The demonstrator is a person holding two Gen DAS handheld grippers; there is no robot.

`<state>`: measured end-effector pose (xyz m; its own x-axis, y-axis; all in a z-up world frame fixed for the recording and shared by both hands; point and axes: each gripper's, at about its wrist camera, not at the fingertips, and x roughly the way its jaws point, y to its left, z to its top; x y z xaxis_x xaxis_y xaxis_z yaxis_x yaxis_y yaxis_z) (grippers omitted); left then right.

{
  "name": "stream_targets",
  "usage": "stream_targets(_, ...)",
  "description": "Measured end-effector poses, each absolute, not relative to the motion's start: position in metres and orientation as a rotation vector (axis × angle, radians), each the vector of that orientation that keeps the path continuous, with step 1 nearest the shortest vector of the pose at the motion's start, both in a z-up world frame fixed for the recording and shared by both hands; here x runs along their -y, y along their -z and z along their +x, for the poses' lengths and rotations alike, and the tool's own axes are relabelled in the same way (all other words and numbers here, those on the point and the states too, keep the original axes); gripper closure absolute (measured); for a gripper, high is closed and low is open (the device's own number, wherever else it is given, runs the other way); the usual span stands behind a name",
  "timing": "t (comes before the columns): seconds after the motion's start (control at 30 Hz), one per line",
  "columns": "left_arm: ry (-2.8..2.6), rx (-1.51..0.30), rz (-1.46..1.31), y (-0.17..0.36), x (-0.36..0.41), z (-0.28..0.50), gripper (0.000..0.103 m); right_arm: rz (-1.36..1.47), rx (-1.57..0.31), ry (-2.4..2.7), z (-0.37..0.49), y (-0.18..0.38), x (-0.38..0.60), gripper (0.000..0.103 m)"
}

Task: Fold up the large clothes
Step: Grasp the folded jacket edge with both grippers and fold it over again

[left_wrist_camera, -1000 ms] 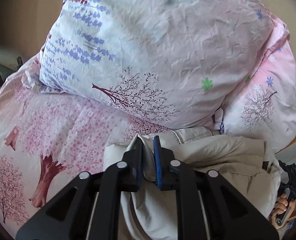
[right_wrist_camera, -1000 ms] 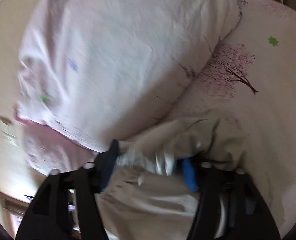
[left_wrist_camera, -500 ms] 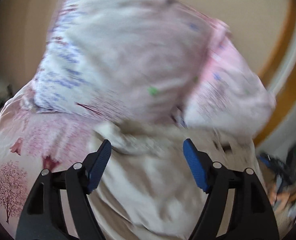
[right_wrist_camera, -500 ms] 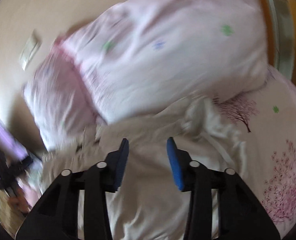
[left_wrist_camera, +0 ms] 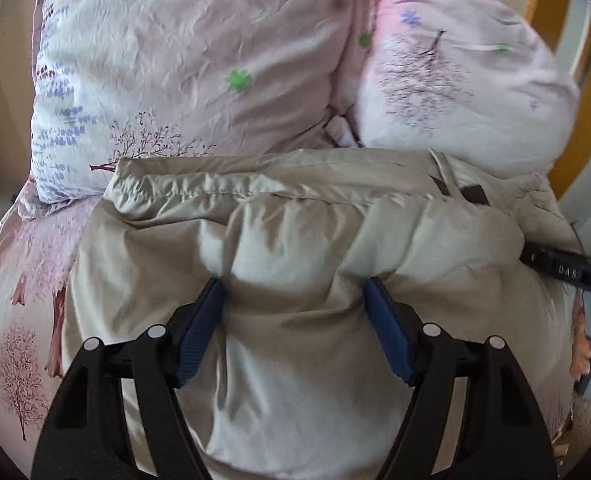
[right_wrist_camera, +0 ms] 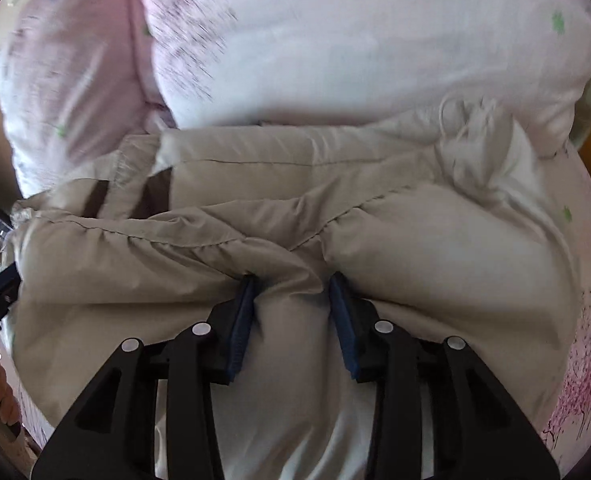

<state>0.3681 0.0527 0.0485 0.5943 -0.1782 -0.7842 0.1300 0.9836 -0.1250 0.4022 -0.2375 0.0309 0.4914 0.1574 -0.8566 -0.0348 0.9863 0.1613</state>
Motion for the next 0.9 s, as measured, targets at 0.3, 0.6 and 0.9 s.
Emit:
stream_targets(0.3, 0.103, -0.997, -0.042, -0.039, -0.045, 0.394, 0.031, 0.137, -1.101, -0.114, 0.416, -0.023, 0.240, 0.063)
stream_targets(0.6, 0.033, -0.871, -0.084, -0.062, -0.107, 0.359, 0.031, 0.235, -0.837, -0.016, 0.352, -0.068, 0.308, 0.063)
stream_targets(0.9, -0.028, -0.990, -0.122, -0.023, -0.118, 0.391, 0.028, 0.344, -1.039, 0.060, 0.383, -0.004, 0.337, 0.067)
